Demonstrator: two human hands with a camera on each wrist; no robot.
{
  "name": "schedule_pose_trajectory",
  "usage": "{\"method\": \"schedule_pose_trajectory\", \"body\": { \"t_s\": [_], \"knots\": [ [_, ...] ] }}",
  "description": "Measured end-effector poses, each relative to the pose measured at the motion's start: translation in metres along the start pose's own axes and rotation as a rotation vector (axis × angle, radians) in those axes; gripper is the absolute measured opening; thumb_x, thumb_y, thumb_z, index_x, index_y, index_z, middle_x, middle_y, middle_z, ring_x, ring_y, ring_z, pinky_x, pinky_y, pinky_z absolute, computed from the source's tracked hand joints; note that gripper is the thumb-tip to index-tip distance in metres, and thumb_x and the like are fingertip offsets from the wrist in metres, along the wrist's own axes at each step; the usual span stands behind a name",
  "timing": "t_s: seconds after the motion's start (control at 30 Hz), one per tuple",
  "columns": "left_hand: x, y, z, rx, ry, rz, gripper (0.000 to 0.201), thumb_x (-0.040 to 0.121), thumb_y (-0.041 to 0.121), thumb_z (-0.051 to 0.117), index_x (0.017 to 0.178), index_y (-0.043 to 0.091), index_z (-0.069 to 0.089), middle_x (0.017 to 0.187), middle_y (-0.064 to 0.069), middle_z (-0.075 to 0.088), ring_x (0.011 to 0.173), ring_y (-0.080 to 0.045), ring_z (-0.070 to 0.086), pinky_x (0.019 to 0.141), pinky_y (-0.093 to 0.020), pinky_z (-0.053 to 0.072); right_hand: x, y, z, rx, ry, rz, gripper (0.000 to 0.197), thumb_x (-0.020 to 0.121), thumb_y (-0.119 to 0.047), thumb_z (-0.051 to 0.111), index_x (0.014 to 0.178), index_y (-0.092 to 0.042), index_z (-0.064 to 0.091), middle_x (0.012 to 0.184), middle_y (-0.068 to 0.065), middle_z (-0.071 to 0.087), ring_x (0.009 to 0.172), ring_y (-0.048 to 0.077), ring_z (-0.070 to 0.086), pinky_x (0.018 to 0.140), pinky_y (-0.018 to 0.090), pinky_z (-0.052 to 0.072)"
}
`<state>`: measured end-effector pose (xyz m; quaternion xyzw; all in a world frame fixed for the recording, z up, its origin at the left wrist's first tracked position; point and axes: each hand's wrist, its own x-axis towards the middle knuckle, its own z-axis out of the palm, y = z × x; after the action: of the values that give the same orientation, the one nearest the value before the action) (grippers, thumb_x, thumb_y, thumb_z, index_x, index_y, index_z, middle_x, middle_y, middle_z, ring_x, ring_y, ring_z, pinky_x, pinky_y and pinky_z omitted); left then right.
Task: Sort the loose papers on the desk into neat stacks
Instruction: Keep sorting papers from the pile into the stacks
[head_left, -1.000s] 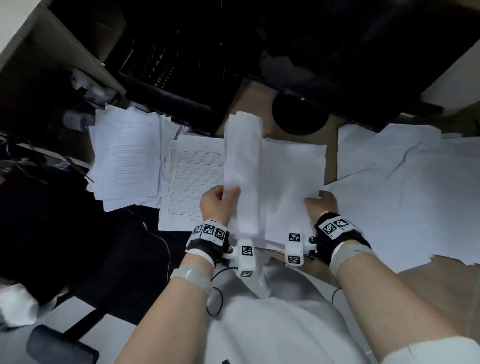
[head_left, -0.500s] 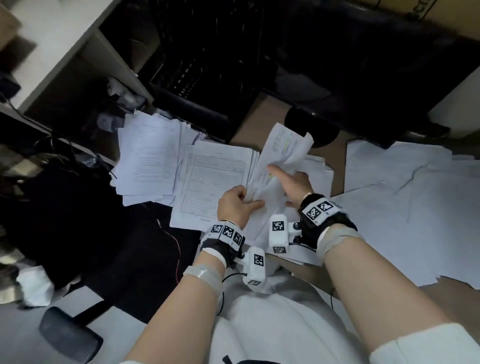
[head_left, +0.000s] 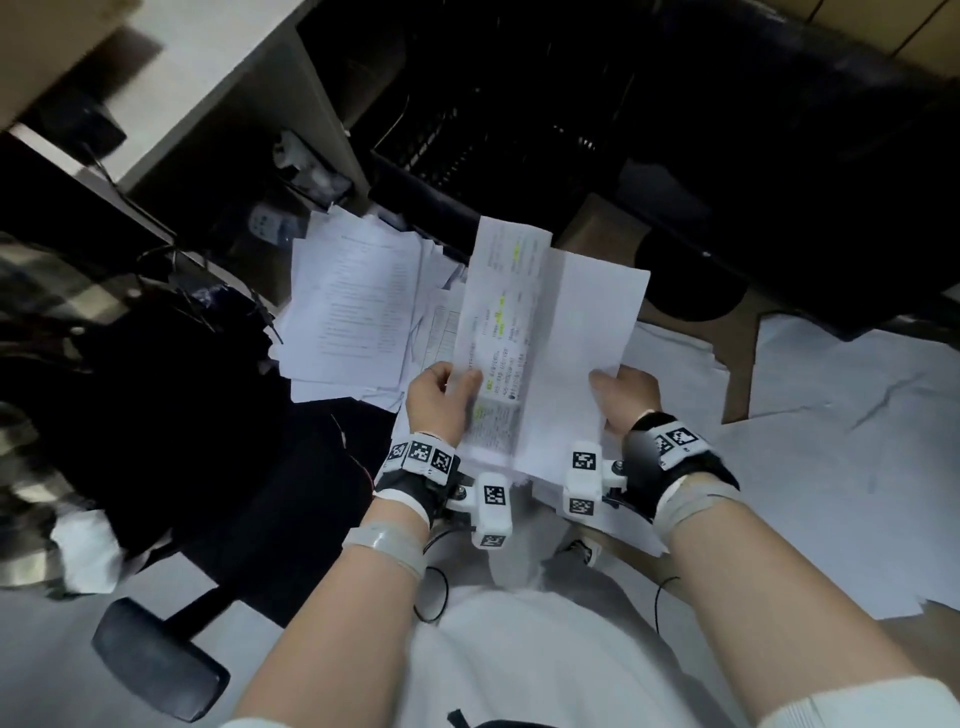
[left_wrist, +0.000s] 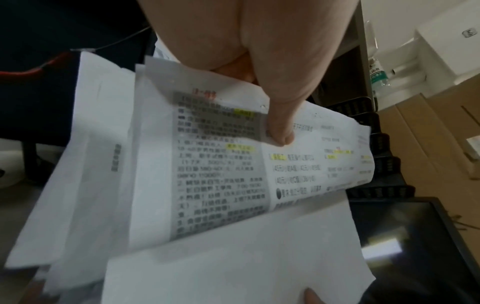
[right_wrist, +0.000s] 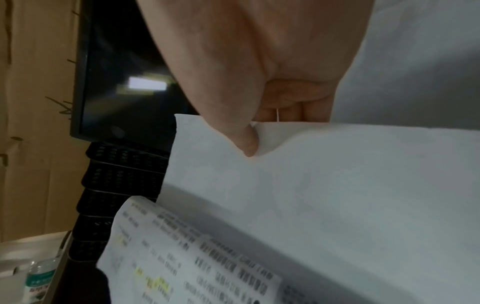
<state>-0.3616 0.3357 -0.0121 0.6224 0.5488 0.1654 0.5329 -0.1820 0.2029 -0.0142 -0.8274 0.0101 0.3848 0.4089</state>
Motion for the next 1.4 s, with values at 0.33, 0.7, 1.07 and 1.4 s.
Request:
{"method": "schedule_pose_trajectory", "body": {
  "t_s": [0.33,0.7,1.07,1.4],
  "knots": [
    [0.041,-0.043,-0.092,0.057,0.238,-0.146,0.018,0.09,0.025,0.071,0.081,0.009,0.069,0.074,0.002,0.068,0.067,-0.014,0.061,0.059,-0.016,0.048,-0.014,-0.02,0.101,-0.155,-0.162,0.026,0.014,0.08,-0.014,0.063,0.07,-0.009,0.071,0.078,0.01,0.074,0.075,0.03,0.071,0.07,0.039,0.06],
    [0.052,-0.047,-0.077,0.029,0.046,-0.163,0.012,0.089,0.025,0.071,0.086,0.014,0.071,0.087,-0.001,0.075,0.081,-0.019,0.071,0.079,-0.035,0.059,-0.002,0.004,0.1,-0.188,0.001,0.108,0.016,0.087,-0.007,0.052,0.09,-0.007,0.067,0.093,0.008,0.067,0.089,0.031,0.065,0.073,0.026,0.044],
    [-0.021,-0.004,0.087,0.085,-0.178,-0.17,0.016,0.086,0.024,0.071,0.094,0.011,0.074,0.092,-0.002,0.076,0.086,-0.02,0.073,0.079,-0.037,0.06,0.016,0.091,-0.088,-0.131,0.286,0.292,0.031,0.097,-0.002,0.044,0.123,0.004,0.061,0.129,0.019,0.061,0.118,0.035,0.057,0.094,0.03,0.042],
    [-0.06,0.012,0.095,-0.136,-0.234,-0.214,0.016,0.092,0.018,0.07,0.1,0.005,0.072,0.096,-0.009,0.077,0.091,-0.026,0.074,0.082,-0.042,0.06,0.024,0.069,-0.081,0.075,0.041,0.119,0.061,0.09,-0.025,0.066,0.145,-0.014,0.041,0.149,0.008,0.043,0.133,0.027,0.044,0.1,0.03,0.037]
  ]
}}
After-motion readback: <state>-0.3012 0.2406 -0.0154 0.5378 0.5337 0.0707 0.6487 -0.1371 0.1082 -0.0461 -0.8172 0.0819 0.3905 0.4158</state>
